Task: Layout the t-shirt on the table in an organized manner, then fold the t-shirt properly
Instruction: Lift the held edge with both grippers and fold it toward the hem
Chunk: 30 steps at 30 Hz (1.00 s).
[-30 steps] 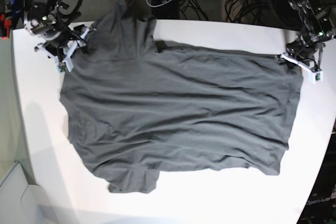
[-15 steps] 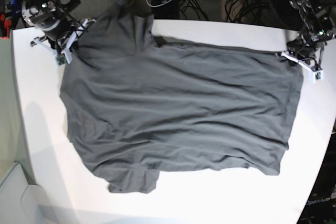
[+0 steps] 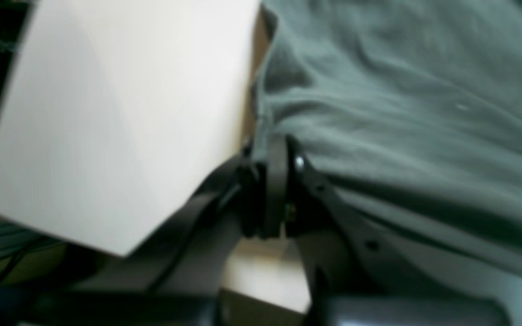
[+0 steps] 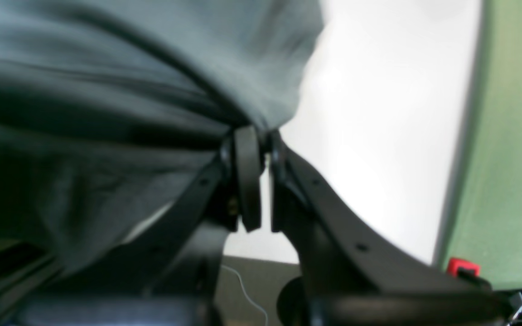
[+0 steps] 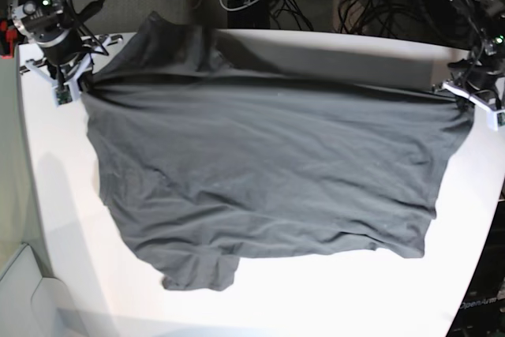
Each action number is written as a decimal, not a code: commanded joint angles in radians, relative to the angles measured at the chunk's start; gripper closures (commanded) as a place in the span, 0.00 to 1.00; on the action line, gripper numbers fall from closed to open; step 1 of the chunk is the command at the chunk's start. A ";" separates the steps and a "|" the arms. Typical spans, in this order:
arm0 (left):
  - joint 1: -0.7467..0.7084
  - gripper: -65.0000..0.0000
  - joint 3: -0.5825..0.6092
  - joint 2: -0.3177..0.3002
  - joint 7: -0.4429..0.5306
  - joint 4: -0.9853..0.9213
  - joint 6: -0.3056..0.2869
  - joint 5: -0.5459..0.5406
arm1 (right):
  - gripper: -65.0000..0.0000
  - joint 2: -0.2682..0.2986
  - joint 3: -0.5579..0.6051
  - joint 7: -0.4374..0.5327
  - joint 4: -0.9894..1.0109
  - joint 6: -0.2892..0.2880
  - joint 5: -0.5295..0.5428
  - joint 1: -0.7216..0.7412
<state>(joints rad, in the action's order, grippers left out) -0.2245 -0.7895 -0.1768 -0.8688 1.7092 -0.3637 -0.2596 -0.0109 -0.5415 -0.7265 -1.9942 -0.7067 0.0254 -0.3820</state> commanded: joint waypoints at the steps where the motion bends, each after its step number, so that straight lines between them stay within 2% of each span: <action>1: 0.003 1.00 -0.020 -0.019 0.024 0.025 0.010 0.006 | 1.00 0.012 -0.016 0.017 -0.021 0.009 -0.005 0.001; 9: 0.006 1.00 -0.035 -0.020 -0.063 0.068 0.009 0.006 | 1.00 0.007 -0.058 0.025 -0.024 0.009 -0.005 -0.007; 17: -0.013 1.00 -0.035 -0.020 -0.068 0.105 0.009 0.000 | 1.00 -0.022 -0.154 0.025 -0.035 0.009 -0.005 0.001; 30: -0.025 1.00 -0.077 -0.020 -0.068 0.107 0.009 -0.004 | 1.00 -0.025 -0.148 0.025 -0.037 0.009 -0.005 -0.008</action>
<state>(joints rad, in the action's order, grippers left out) -0.2520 -0.8513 -0.1719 -0.9680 1.7943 -0.3714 -0.2855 -0.0498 -0.6823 -0.7170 -2.0094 -0.7151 0.0338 -0.3885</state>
